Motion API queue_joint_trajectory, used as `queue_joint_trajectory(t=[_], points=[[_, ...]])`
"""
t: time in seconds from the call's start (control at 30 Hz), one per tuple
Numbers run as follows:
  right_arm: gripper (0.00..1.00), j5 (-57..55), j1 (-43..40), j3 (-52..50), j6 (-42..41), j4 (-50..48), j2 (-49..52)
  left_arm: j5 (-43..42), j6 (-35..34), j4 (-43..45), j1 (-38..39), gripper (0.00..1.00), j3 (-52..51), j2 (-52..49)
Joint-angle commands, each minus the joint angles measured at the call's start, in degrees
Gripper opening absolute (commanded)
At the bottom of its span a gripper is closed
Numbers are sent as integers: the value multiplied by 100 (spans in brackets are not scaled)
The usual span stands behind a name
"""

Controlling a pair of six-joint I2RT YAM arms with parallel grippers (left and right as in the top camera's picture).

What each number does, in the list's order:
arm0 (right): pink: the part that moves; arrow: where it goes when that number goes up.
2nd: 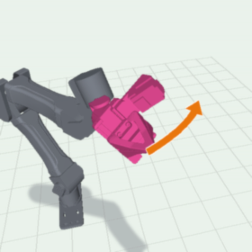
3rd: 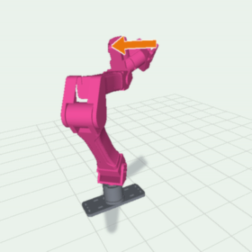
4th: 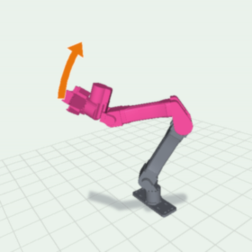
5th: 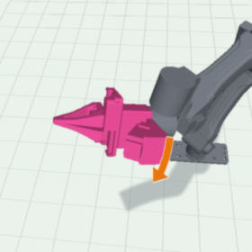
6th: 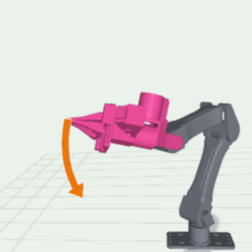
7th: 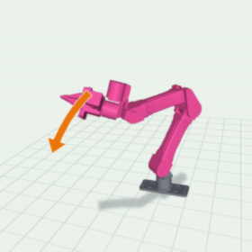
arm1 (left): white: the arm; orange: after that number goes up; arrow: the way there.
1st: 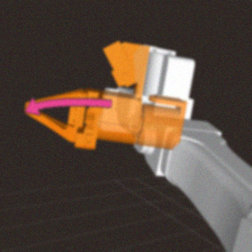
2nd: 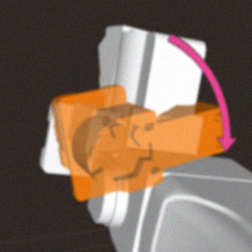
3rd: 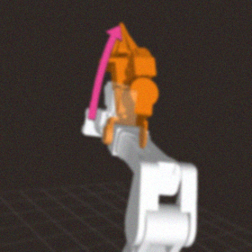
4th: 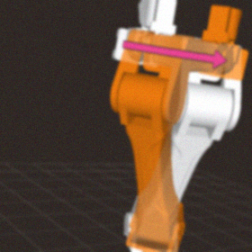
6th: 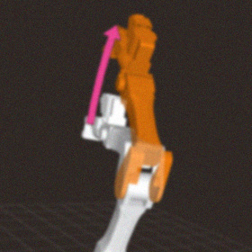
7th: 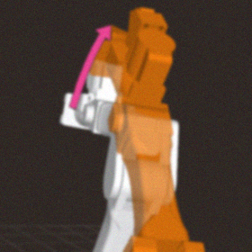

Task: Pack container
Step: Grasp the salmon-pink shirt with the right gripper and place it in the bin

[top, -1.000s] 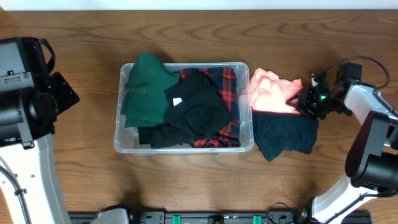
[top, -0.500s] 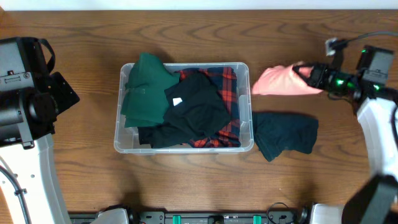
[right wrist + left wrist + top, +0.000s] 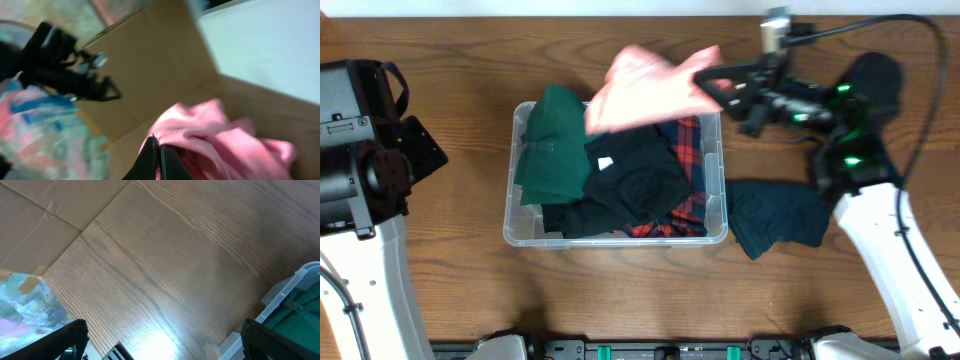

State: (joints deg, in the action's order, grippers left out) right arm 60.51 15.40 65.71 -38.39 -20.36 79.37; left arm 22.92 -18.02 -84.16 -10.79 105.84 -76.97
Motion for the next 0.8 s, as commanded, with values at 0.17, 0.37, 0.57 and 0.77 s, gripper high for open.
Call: queue_joint_trajectory(t=[0.17, 0.37, 0.57, 0.77], points=[[1, -634, 1294, 39, 527, 413, 966, 111, -31, -22, -24, 98, -2, 39], [1, -848, 1585, 39, 1829, 2420, 1746, 111, -31, -22, -24, 98, -2, 39], [1, -935, 1617, 39, 2046, 2594, 1790, 111, -31, -22, -24, 98, -2, 39], [1, -1193, 1602, 39, 2559, 3320, 1777, 111, -31, -22, -24, 98, -2, 39]])
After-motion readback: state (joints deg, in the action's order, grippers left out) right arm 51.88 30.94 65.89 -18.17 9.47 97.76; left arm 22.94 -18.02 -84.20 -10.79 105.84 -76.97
